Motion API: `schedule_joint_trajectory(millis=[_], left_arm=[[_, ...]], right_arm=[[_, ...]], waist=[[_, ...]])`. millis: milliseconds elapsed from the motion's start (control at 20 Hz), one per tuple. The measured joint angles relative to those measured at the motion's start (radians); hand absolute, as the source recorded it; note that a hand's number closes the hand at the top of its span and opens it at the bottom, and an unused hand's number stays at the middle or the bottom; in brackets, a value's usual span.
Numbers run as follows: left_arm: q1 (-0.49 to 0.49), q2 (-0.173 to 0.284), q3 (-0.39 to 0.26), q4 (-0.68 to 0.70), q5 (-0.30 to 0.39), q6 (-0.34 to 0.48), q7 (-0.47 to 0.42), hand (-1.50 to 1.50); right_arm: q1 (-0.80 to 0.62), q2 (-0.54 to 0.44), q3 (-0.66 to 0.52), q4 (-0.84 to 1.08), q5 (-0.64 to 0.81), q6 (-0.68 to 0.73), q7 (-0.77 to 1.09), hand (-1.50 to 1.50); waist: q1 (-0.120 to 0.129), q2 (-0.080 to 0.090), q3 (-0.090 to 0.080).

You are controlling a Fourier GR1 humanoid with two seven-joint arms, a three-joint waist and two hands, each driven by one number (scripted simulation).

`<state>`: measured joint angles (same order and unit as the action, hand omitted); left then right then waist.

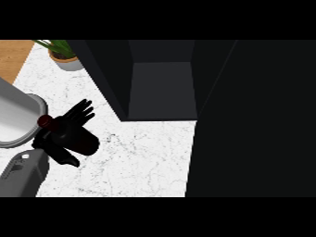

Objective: Pick up the wine, place it into the cabinet and close the cabinet

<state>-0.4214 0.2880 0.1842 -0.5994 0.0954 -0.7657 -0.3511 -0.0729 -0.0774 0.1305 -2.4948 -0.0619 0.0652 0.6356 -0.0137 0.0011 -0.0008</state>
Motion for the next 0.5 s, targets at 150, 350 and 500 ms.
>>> schedule_joint_trajectory(millis=[150,350,500], left_arm=[[-0.024,0.002,0.005,0.040,0.000,0.004,-0.010,-1.50],[-0.033,-0.009,0.008,0.066,0.016,-0.009,-0.007,1.50],[-0.050,-0.013,0.010,0.087,0.034,-0.039,0.013,1.50]], right_arm=[[-0.003,-0.005,-0.015,0.001,-0.001,0.005,0.004,-1.50],[-0.004,-0.005,-0.026,0.001,-0.003,0.006,0.004,-1.50],[-0.026,-0.003,-0.020,0.001,-0.002,-0.004,0.027,-1.50]], waist=[[0.000,0.000,0.000],[0.001,0.000,0.000],[0.000,0.000,0.000]])
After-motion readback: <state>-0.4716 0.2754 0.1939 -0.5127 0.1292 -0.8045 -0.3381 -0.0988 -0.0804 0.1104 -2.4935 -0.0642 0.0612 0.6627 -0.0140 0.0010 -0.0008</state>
